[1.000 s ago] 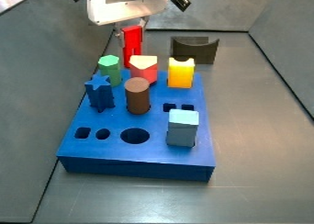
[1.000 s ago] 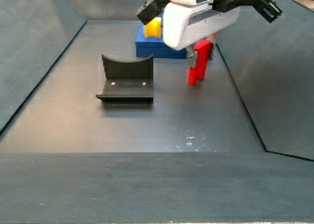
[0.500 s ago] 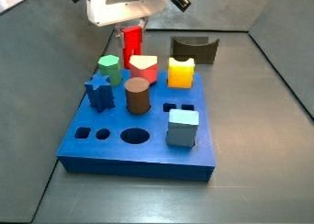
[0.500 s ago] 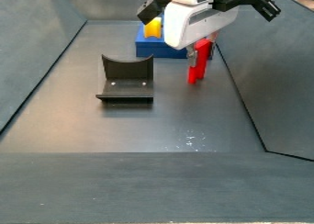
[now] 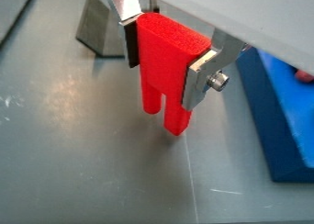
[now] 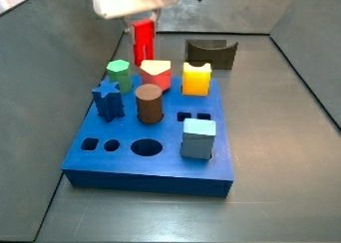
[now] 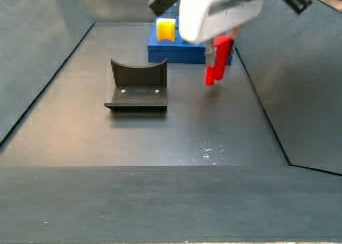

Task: Pick up the square-circle object. Move up. Move to above the board. Insert the square-circle object.
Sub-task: Move up, then move to above the board.

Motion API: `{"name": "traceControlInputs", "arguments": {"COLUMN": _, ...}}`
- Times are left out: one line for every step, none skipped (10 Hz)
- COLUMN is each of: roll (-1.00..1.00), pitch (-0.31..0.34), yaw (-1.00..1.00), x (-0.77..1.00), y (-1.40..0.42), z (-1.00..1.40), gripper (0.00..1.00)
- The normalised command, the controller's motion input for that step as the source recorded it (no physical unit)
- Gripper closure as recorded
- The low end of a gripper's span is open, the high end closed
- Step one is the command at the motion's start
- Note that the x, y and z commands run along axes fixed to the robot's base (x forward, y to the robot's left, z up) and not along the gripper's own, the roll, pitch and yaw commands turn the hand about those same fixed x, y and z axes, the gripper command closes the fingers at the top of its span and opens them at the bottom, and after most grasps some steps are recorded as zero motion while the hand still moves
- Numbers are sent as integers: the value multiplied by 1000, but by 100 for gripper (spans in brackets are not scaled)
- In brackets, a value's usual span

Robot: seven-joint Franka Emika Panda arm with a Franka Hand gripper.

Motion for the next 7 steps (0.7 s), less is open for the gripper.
{"name": "traceControlInputs", "arguments": {"roll": -21, "pitch": 50, "yaw": -7, "x": 5, "y": -23, "z": 470, "gripper": 100}}
{"name": "traceControlInputs", "arguments": {"roll": -32, "pitch": 53, "yaw": 3, "x": 2, "y": -14, "z": 257, "gripper": 100}}
{"name": "traceControlInputs", "arguments": {"roll": -212, "pitch": 199, "yaw": -290, "x": 292, "y": 34, "z": 1000, "gripper": 100}}
{"name": "traceControlInputs", "arguments": {"roll": -214, "pitch": 191, "yaw": -286, "x": 298, "y": 36, "z": 1000, "gripper": 100}}
{"name": "traceControlInputs", "arguments": {"roll": -218, "pitch": 201, "yaw": -196, "x": 274, "y": 35, "z": 1000, "gripper": 100}}
{"name": "traceControlInputs", "arguments": {"roll": -215, "pitch": 171, "yaw": -150, "x": 262, "y": 35, "z": 1000, "gripper": 100}}
{"name": "traceControlInputs", "arguments": {"roll": -193, "pitch": 108, "yaw": -89, "x": 241, "y": 35, "z": 1000, "gripper": 100}}
